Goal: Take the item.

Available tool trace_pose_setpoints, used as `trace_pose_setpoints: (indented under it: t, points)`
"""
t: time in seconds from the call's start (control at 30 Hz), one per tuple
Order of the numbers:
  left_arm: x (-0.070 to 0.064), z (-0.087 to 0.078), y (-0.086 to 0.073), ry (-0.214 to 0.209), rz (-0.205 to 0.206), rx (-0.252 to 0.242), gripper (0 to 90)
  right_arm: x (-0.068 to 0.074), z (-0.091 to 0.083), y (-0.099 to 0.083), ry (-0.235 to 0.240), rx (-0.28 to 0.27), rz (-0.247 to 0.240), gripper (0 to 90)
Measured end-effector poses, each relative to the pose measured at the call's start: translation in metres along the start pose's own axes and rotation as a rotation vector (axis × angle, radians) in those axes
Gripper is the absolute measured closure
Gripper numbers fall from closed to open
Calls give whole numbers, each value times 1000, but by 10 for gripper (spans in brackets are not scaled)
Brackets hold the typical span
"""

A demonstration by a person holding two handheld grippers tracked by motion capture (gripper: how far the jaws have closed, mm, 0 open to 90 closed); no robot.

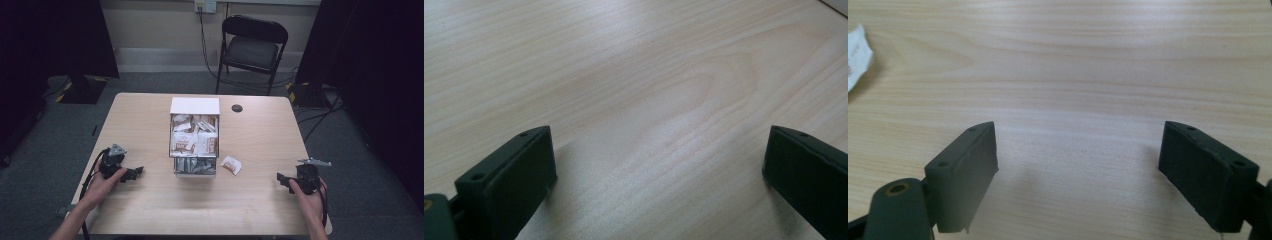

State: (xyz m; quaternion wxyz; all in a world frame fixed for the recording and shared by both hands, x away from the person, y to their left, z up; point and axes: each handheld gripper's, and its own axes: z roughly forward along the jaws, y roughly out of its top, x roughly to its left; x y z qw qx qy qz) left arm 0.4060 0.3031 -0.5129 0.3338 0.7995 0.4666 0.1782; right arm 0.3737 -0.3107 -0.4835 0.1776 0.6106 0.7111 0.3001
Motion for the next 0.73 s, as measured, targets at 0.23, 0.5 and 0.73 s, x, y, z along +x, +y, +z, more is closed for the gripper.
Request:
trace_pose_setpoints:
  t: [0.23, 0.5, 0.73]
  points:
    - [0, 0, 0, -1, 0, 1, 1, 6, 7, -5, -69, -2, -27, 146]
    - [0, 0, 0, -1, -1, 1, 1, 12, 13, -13, -123, -75, -61, 132]
    - [0, 0, 0, 1, -1, -1, 1, 12, 13, -15, -126, -93, -62, 130]
